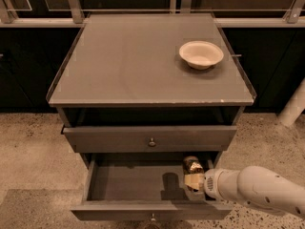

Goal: Place orange can into middle drawer

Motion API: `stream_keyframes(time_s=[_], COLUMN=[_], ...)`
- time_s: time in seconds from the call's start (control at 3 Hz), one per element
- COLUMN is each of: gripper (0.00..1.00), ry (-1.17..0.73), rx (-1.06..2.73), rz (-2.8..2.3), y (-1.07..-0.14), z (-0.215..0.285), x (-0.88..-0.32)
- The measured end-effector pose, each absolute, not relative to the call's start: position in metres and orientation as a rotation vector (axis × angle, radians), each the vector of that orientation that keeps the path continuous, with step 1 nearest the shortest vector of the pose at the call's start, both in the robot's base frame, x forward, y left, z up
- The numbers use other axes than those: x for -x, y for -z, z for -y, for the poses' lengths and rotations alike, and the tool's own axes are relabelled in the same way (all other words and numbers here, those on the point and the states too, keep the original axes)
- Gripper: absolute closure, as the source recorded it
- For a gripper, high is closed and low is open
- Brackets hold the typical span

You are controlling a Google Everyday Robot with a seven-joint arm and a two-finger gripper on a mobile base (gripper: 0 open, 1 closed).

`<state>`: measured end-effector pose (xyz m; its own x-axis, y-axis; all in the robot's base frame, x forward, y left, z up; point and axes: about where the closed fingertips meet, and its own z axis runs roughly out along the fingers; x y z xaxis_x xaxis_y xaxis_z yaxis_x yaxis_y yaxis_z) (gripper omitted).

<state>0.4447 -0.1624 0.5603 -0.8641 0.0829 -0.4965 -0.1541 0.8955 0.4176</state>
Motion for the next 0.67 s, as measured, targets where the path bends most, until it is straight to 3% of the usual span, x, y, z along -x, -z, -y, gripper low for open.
stream_keyframes(time_s=[0.67], gripper=[1.0], ry=[-0.618], rx=[0.013], rz=[-2.56], y=[-0.512], z=[0.141], x=[-0.46])
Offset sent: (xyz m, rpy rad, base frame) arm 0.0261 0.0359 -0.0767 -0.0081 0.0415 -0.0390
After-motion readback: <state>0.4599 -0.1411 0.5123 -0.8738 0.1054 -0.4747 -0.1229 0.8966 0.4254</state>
